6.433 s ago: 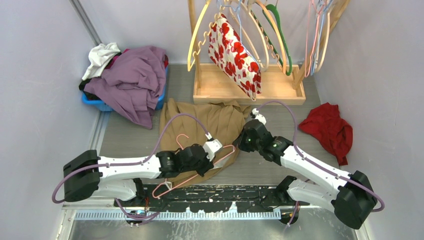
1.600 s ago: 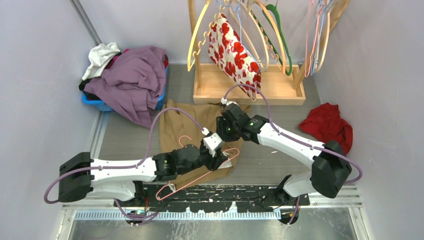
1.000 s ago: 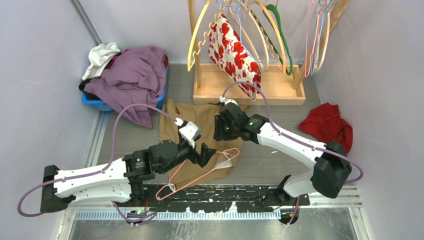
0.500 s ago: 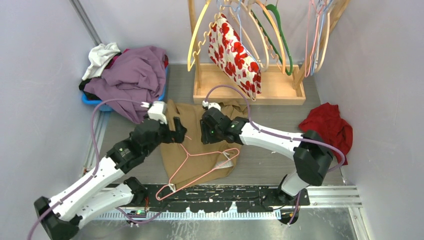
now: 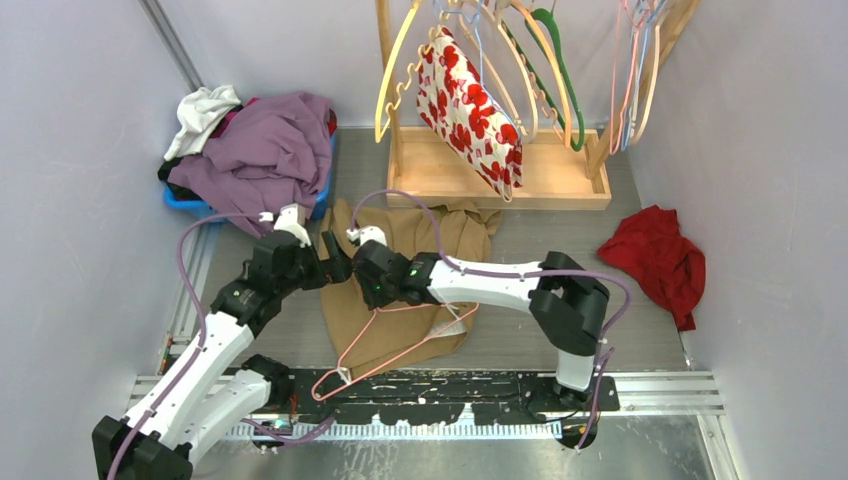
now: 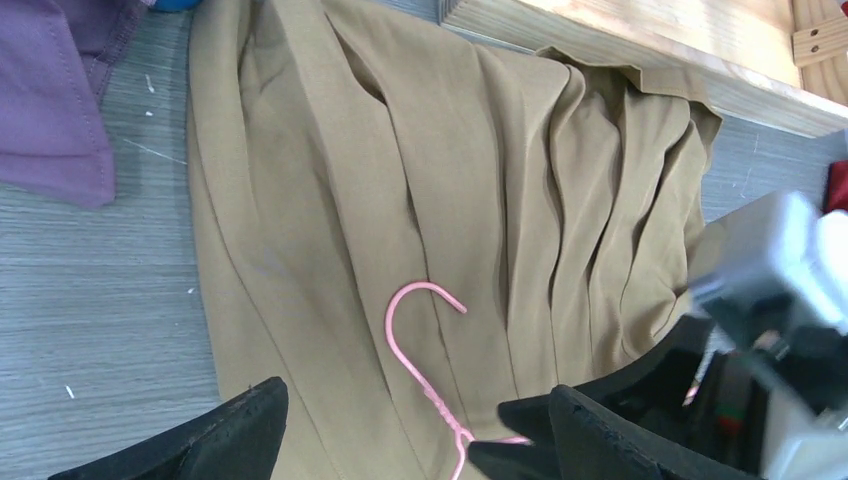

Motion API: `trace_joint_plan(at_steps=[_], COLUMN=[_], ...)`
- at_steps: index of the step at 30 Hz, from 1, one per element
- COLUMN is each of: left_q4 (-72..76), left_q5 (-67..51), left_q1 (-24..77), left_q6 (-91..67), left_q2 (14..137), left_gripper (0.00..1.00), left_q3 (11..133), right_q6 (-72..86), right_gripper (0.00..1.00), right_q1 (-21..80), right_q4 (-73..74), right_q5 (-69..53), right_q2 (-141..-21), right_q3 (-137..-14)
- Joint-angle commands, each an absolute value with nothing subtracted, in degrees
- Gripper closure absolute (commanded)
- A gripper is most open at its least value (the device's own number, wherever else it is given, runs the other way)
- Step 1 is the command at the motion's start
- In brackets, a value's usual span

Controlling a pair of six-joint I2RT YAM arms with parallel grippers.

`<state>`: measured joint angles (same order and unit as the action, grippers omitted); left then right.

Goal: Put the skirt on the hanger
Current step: Pick up the hanger at the center of the board.

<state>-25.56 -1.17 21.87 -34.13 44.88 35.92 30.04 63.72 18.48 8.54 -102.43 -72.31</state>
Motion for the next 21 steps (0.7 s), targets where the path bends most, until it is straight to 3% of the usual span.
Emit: trace_joint_plan(at_steps=[1, 9, 21], left_q4=[-23.14, -22.11, -23.71], left_q5=[-3.27, -3.98, -3.42], left_q1=[21.37, 21.14, 19.58], left_q6=[-34.45, -34.45, -34.28], left_q2=[44.81, 44.83, 43.05], left_gripper=[0.01, 0.01, 0.01], left_q3=[35.57, 35.09, 35.51], right_q6=[27.92, 27.47, 27.96], right_gripper=[0.64, 0.65, 0.62], right_q1=[66.87, 69.43, 70.4], right_q4=[19.6, 25.57, 21.3], right_q5=[14.66, 24.68, 21.05], right_q2=[-105.77, -111.81, -112.58], right_q3=[-78.06, -82.43, -79.52])
